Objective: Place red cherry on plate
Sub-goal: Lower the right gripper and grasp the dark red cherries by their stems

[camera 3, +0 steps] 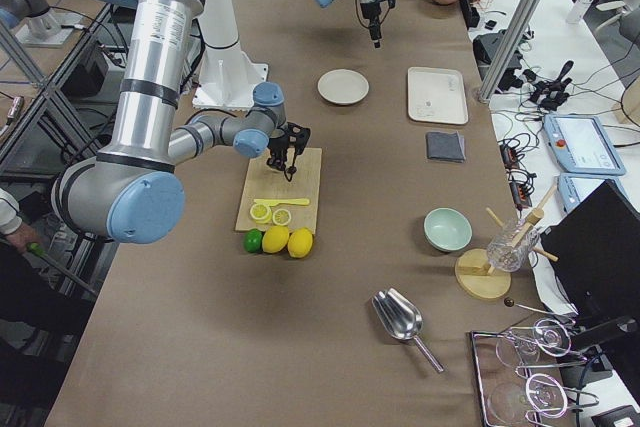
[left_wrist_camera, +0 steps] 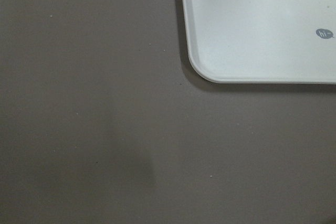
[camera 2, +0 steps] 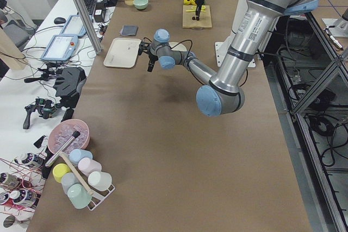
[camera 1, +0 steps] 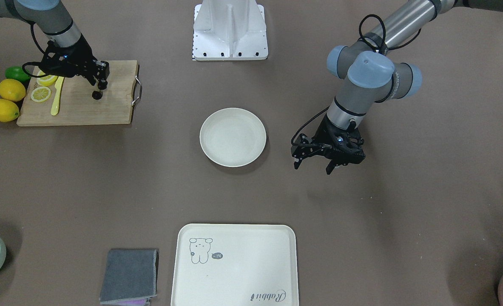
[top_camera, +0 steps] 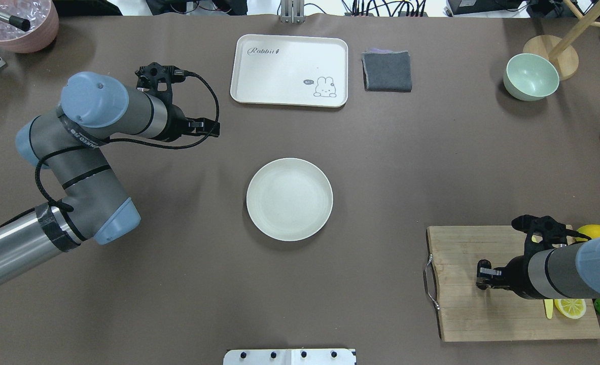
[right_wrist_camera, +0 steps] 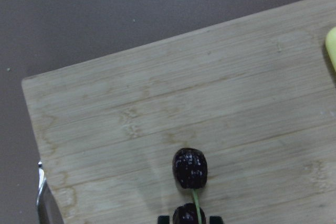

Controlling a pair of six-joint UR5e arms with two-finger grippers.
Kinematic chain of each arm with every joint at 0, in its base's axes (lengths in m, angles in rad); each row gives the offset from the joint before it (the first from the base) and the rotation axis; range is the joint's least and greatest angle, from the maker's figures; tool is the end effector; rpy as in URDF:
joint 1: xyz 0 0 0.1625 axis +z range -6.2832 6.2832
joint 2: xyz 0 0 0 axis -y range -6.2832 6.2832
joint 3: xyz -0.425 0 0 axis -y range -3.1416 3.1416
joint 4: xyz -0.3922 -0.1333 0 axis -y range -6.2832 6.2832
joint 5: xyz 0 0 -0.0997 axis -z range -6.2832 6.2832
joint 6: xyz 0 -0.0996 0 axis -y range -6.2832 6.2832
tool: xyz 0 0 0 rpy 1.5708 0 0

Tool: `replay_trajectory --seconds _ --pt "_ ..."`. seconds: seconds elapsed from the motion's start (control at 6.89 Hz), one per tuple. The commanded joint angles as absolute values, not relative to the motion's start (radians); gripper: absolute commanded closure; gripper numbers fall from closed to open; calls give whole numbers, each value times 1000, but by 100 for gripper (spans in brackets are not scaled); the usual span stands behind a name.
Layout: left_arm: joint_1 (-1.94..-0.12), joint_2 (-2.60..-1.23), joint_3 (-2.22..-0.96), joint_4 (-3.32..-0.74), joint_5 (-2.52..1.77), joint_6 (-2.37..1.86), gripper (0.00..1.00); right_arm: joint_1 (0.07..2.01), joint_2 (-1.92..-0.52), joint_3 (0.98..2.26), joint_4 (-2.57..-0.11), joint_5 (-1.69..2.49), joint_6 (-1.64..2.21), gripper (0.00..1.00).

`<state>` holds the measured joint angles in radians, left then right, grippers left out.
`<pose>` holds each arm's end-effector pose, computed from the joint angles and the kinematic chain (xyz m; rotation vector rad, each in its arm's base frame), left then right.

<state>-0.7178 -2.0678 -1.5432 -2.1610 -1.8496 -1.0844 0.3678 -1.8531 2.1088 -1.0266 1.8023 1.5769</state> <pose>0.4461 -0.5301 0.3186 0.3880 1.0093 -0.0607 -0.3336 -0.2469 0.4675 -0.0724 -0.8248 0.2598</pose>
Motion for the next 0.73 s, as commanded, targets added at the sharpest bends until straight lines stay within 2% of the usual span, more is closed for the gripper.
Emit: replay_trajectory --seconds 0.0,0.15,0.44,0.58 --pt "-716 -2068 -1542 -2161 -1848 -1085 2 380 -1855 2120 -1029 1809 1577 74" --pt "-713 -2068 -1542 -2161 -1848 -1086 2 387 -1855 2120 -1031 1807 1577 75" --pt "-712 -2068 -1543 -2161 -1848 -1086 2 387 -1855 2117 -1043 1799 1577 100" --pt "-713 -2068 -1543 -2161 -1848 -1086 2 385 -1850 2117 -1055 1799 1577 100"
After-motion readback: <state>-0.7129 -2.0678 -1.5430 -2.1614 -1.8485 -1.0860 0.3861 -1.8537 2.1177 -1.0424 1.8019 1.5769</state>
